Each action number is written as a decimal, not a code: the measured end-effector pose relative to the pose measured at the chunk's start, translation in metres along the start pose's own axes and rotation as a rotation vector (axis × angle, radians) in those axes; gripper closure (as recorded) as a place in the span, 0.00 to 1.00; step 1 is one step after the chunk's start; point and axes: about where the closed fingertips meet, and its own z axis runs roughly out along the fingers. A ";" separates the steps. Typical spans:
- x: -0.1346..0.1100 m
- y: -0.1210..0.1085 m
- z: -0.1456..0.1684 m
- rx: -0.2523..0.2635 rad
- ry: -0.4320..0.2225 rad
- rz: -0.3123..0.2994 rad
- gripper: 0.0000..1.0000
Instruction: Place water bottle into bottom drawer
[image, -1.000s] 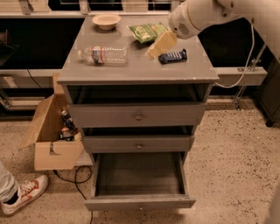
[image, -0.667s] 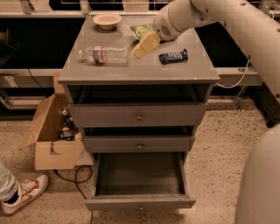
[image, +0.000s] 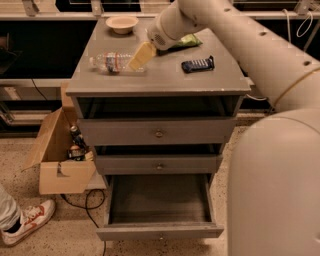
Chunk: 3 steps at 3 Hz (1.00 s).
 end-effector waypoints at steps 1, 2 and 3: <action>-0.005 0.002 0.038 -0.027 0.050 -0.003 0.00; -0.003 0.001 0.058 -0.044 0.076 0.011 0.00; 0.006 0.001 0.080 -0.068 0.113 0.041 0.04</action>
Offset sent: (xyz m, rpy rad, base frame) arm 0.0409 0.0451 -0.0425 -0.0730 0.0929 -0.0053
